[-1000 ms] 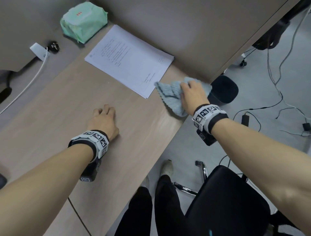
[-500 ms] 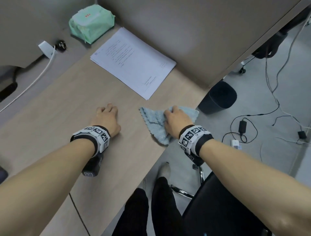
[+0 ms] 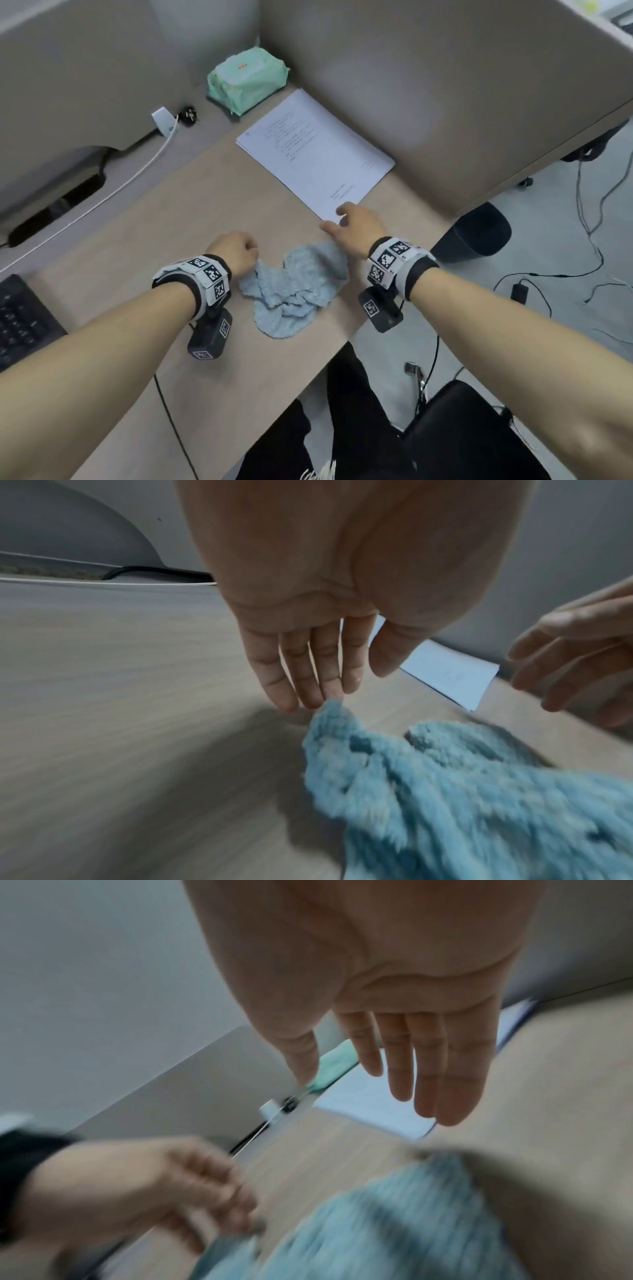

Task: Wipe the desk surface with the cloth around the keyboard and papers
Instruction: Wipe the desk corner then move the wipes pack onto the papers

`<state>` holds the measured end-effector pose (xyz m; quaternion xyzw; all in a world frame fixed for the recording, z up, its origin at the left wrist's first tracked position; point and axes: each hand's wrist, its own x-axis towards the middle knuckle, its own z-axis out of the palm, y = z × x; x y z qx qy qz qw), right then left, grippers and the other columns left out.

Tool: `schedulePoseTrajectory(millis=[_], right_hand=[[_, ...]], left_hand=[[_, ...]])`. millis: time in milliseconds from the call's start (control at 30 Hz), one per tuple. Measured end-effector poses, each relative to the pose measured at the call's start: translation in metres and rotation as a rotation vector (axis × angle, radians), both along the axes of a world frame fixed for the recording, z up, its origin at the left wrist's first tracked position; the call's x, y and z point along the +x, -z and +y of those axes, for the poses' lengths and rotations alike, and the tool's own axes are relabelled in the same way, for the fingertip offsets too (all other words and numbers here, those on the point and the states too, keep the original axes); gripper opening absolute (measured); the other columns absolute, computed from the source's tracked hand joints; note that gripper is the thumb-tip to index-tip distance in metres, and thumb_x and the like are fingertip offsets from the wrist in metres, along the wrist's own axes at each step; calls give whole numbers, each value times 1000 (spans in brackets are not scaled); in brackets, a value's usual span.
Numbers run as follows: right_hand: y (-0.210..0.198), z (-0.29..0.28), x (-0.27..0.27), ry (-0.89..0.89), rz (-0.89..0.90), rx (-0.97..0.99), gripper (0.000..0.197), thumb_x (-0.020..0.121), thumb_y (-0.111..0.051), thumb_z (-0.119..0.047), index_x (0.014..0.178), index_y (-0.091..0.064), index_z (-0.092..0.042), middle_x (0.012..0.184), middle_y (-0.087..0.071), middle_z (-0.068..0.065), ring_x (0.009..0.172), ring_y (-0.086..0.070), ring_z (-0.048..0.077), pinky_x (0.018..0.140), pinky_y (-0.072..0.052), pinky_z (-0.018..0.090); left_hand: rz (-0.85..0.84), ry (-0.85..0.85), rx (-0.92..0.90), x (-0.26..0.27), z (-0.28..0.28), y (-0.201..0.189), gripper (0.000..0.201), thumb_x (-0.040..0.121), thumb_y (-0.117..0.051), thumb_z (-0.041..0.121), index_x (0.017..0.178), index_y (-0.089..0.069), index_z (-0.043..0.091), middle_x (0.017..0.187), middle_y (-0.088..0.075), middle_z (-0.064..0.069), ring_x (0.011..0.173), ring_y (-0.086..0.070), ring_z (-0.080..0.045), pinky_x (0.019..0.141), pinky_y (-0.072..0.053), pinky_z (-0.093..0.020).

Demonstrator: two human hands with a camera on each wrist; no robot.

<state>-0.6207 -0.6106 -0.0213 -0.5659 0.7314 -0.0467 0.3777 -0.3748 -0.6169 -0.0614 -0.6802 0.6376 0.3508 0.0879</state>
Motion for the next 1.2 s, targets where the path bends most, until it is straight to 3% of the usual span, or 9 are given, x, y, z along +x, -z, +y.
schedulePoseTrajectory(millis=[100,167,333,400,467,600,767,967,1200], right_hand=[[11,-44,-50,347,-123,51,36,87,-61,-37,100,-66,-4,91,-65,13,80,-67,28,80,-54,42],[17,-69,-76,599,-281,123,24,80,-66,-30,84,-59,-7,78,-62,15,61,-63,29,70,-57,44],[40,-106,-106,882,-559,168,20,81,-71,-14,90,-57,-4,80,-61,10,76,-65,33,76,-58,43],[46,-117,-110,900,-690,174,17,89,-63,-11,102,-53,-8,86,-60,9,76,-66,26,76,-59,37],[48,-124,-107,935,-764,185,14,91,-62,-9,102,-54,-7,86,-62,8,72,-68,23,75,-61,37],[46,-135,-101,915,-705,303,10,84,-70,-10,79,-61,-8,61,-56,5,43,-53,16,44,-44,23],[42,-141,-93,779,-554,322,15,85,-64,-4,73,-55,-7,58,-50,6,43,-46,15,39,-37,20],[20,-121,-67,758,-750,327,3,92,-59,-4,94,-57,-5,76,-57,10,39,-54,13,37,-43,20],[-2,-82,-14,784,-1000,433,5,95,-59,-5,95,-54,-5,74,-55,8,44,-61,14,40,-50,20]], left_hand=[[15,-58,-23,-15,-24,-11,15,91,-56,23,97,-68,18,102,-69,-6,98,-61,-28,86,-48,-32],[51,-114,-3,-30,-42,-18,13,90,-55,21,91,-68,17,94,-68,-3,92,-61,-26,81,-45,-29],[316,-372,159,-59,-82,-15,11,85,-57,20,80,-63,13,77,-67,-8,74,-64,-28,77,-55,-39],[396,-518,234,-76,-95,-16,9,91,-57,14,83,-59,11,77,-62,-11,71,-60,-27,71,-54,-41],[454,-634,296,-88,-100,-17,8,94,-57,15,96,-60,7,95,-64,-13,90,-63,-27,80,-56,-45],[527,-779,350,-101,-107,-11,31,98,-56,21,123,-53,3,119,-64,-10,113,-60,-24,91,-53,-46],[557,-838,345,-101,-104,-10,31,97,-57,24,119,-55,2,119,-64,-10,113,-61,-24,93,-53,-48],[552,-914,306,-60,-88,-17,33,92,-62,39,91,-60,5,112,-66,-15,96,-66,-25,79,-58,-42],[695,-1075,403,4,-45,-38,48,91,-66,35,118,-48,0,122,-60,-24,106,-63,-35,83,-54,-44]])
